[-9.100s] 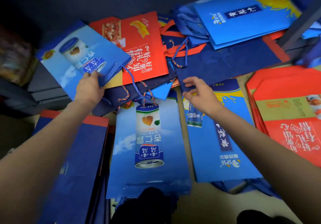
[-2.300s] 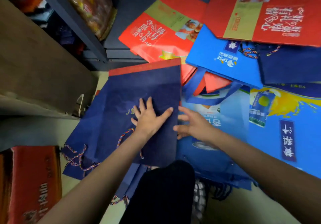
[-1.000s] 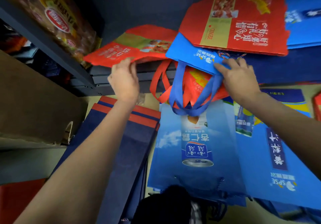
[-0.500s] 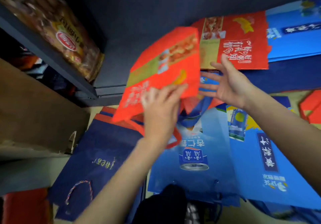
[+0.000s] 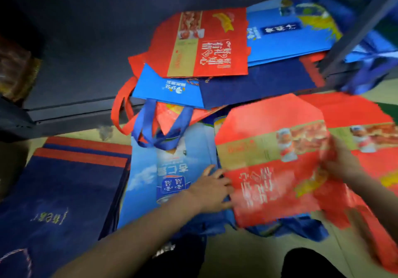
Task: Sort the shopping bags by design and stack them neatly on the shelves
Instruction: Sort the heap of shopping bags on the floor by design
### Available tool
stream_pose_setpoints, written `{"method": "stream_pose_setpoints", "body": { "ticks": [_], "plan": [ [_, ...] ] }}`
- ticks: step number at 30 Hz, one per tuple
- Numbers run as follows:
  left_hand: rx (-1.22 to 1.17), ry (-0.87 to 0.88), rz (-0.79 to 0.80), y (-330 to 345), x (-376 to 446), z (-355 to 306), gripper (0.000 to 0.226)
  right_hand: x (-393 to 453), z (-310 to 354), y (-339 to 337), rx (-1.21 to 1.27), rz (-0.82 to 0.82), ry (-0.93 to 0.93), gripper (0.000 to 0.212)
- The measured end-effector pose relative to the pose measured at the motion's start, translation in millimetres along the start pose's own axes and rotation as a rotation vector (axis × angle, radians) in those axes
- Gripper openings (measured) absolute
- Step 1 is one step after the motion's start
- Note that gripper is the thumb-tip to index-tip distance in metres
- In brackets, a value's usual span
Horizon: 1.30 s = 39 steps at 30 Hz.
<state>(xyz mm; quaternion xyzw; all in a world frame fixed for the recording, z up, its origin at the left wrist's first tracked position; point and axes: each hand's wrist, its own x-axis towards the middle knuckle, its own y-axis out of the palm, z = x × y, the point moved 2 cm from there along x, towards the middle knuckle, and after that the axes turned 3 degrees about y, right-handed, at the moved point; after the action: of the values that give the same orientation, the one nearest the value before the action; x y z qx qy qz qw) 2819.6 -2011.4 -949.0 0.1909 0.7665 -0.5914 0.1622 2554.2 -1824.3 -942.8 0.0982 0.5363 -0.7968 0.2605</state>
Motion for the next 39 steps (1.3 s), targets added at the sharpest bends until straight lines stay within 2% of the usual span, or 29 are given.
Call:
{"method": "stream_pose_setpoints", "body": {
  "ticks": [5, 9, 13, 16, 18, 21, 23, 25, 27, 29, 31, 33, 35, 37, 39],
  "plan": [
    [0.090, -0.080, 0.096, 5.7, 11.9, 18.1, 0.049, -16.6, -43.9, -0.1, -0.079, -0.047, 0.175, 0.081],
    [0.125, -0.129, 0.131, 6.9, 17.1, 21.0, 0.049, -10.3, -32.0, 13.7, -0.031, -0.047, 0.052, 0.073],
    [0.069, -0.247, -0.008, -3.9, 35.7, 11.6, 0.046, 0.3, -19.9, 14.5, 0.018, -0.080, -0.034, 0.070],
    [-0.085, -0.292, -0.019, -14.2, 55.6, 3.0, 0.053, 13.3, -29.2, -14.6, 0.065, -0.181, -0.056, 0.069],
    [-0.122, -0.267, 0.034, -21.9, 70.2, -4.1, 0.057, 24.6, -45.4, -46.6, 0.044, -0.278, -0.030, 0.067],
    [-0.045, -0.164, 0.109, -31.7, 92.2, -17.7, 0.060, 43.9, -66.5, -89.6, -0.081, -0.419, 0.161, 0.063],
    [0.045, -0.110, 0.105, -38.8, 105.6, -24.3, 0.060, 48.6, -60.1, -89.6, -0.128, -0.369, 0.187, 0.064],
    [0.100, -0.097, 0.073, -43.2, 116.2, -27.5, 0.059, 42.2, -36.4, -58.1, -0.149, -0.186, 0.058, 0.070],
    [0.145, -0.104, 0.001, -48.4, 120.9, -28.1, 0.056, 24.5, -12.3, -8.0, -0.205, 0.013, -0.052, 0.083],
    [0.170, -0.121, -0.138, -55.7, 118.0, -22.0, 0.054, 5.6, 1.0, 35.3, -0.319, 0.135, -0.085, 0.096],
    [0.174, -0.121, -0.358, -65.1, 108.1, -10.2, 0.051, -1.9, -1.1, 52.7, -0.457, 0.144, -0.084, 0.099],
    [0.178, -0.115, -0.592, -68.6, 94.3, 5.6, 0.050, 1.2, -7.8, 46.6, -0.522, 0.057, -0.074, 0.095],
    [0.169, -0.140, -0.715, -74.4, 79.6, 23.3, 0.050, 8.1, -8.4, 35.6, -0.435, 0.025, -0.080, 0.091],
    [0.177, -0.181, -0.805, -89.2, 71.8, 41.5, 0.048, 12.0, 5.4, 27.2, -0.267, 0.077, -0.146, 0.089],
    [0.248, -0.271, -0.836, -110.6, 71.7, 58.7, 0.047, 14.7, 28.7, 19.7, -0.048, 0.004, -0.218, 0.079]
  ]
}}
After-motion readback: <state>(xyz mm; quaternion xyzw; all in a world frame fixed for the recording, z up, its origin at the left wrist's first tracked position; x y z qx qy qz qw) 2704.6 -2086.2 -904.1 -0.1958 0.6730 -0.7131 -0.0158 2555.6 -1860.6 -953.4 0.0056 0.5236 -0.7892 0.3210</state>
